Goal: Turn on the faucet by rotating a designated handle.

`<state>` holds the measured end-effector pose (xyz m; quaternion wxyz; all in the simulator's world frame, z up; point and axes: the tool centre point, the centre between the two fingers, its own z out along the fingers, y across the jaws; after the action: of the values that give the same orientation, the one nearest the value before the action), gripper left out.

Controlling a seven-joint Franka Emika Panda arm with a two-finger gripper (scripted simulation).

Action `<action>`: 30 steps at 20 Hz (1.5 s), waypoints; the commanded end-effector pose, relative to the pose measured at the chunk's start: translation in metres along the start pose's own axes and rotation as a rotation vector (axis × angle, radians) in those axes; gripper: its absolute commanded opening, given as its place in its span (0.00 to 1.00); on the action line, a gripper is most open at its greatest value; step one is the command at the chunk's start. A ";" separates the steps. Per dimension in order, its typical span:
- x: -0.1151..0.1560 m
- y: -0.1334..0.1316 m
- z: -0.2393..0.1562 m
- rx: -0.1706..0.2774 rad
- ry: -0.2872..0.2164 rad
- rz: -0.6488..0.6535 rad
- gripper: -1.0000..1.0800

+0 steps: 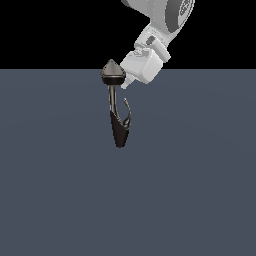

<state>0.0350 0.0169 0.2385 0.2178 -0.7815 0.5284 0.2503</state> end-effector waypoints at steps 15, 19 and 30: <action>0.058 -0.025 0.036 0.086 -0.105 0.209 0.00; 0.057 -0.025 0.035 0.086 -0.104 0.207 0.00; 0.046 -0.006 0.036 0.086 -0.104 0.207 0.00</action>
<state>0.0539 0.0075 0.1811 0.2511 -0.6986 0.6046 0.2888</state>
